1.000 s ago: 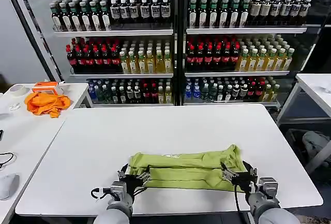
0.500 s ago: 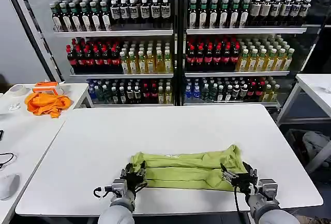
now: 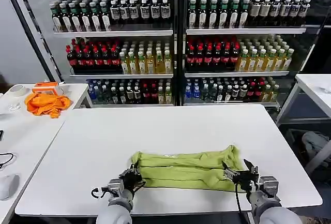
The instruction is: Fold and organize the clothes.
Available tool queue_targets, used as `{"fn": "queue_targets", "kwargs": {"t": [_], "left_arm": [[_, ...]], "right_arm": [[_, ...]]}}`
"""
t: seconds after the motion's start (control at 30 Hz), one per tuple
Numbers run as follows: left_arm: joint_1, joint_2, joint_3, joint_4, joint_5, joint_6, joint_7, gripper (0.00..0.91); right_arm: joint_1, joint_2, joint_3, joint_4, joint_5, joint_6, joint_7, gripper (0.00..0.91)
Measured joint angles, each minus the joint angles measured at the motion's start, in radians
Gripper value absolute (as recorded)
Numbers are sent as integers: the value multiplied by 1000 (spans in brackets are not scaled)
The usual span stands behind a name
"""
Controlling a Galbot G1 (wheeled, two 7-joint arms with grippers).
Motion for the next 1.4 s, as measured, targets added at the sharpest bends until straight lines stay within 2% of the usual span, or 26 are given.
{"fn": "queue_targets", "kwargs": {"t": [0.3, 0.53, 0.7, 0.9, 1.1, 1.4], "left_arm": [[0, 51, -96, -28, -58, 14, 3, 20], [1, 164, -233, -39, -143, 20, 10, 20], [-13, 264, -360, -43, -275, 44, 5, 20], [-6, 322, -447, -102, -513, 85, -5, 20], [2, 305, -415, -198, -678, 104, -20, 20], [-36, 205, -255, -255, -755, 130, -27, 20]], "right_arm": [[18, -4, 9, 3, 10, 12, -15, 907], [30, -11, 22, -3, 20, 23, -23, 907], [39, -11, 22, -6, 24, 26, -25, 907], [39, -5, 26, -9, 24, 27, -29, 907], [35, -5, 34, -7, 24, 29, -31, 907], [31, 3, 42, -3, 21, 33, -37, 907]]}}
